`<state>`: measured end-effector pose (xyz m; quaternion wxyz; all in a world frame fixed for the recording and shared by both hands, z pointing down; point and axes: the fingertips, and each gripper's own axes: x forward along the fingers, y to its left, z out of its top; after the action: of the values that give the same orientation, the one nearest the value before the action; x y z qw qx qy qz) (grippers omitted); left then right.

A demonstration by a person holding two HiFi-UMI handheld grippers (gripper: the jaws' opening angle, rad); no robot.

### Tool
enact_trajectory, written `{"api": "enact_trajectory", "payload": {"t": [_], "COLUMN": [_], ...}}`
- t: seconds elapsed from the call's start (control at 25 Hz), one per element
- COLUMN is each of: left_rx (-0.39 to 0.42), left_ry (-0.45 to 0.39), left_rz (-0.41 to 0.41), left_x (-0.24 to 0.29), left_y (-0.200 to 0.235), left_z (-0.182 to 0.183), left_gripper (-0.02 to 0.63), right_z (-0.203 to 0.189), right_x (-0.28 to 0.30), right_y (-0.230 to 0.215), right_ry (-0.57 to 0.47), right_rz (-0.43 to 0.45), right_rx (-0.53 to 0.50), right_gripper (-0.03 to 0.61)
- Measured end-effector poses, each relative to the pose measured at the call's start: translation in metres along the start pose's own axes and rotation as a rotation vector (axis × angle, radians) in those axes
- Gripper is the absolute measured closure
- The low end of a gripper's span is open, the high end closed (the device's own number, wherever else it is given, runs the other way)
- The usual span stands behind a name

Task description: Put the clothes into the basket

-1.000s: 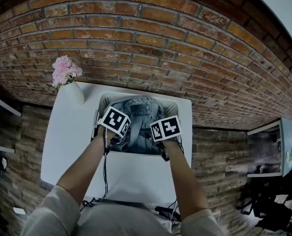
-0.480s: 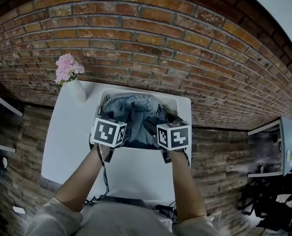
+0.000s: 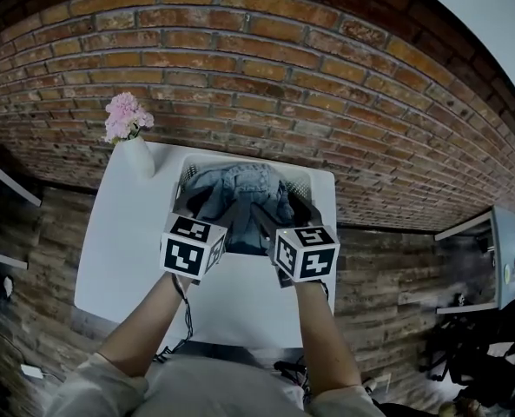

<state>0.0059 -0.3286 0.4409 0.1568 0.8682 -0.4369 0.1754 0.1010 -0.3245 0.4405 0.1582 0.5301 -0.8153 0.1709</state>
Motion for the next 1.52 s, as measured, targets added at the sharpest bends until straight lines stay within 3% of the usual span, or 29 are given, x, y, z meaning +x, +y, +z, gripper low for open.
{"api": "enact_trajectory", "payload": {"t": [0.12,0.24,0.36,0.64,0.96,1.52], "left_rx": [0.022,0.035,0.072,0.146,0.191,0.231], "left_ry": [-0.065,-0.115,-0.167,-0.236,-0.288,-0.313], "left_rz": [0.015,0.015,0.02,0.006,0.001,-0.005], "left_x": [-0.014,-0.031,-0.049,-0.091,-0.14,-0.193], "left_y": [-0.006,-0.014,-0.024,-0.057,-0.083,-0.118], "left_z": [0.013,0.023,0.032,0.044,0.049,0.029], "left_gripper": [0.453,0.551,0.583,0.606,0.606,0.606], "right_z": [0.015,0.024,0.029,0.042,0.052,0.029], "right_x": [-0.013,-0.029,-0.047,-0.088,-0.137,-0.191], "right_y": [0.013,0.026,0.039,0.072,0.105,0.148], "right_ry": [-0.078,-0.141,-0.195,-0.278,-0.339,-0.373], "right_rz": [0.005,0.002,-0.01,0.001,0.003,0.019], "right_rx": [-0.008,-0.006,-0.029,-0.074,-0.155,-0.171], "right_gripper": [0.291,0.426,0.519,0.565,0.571,0.572]}}
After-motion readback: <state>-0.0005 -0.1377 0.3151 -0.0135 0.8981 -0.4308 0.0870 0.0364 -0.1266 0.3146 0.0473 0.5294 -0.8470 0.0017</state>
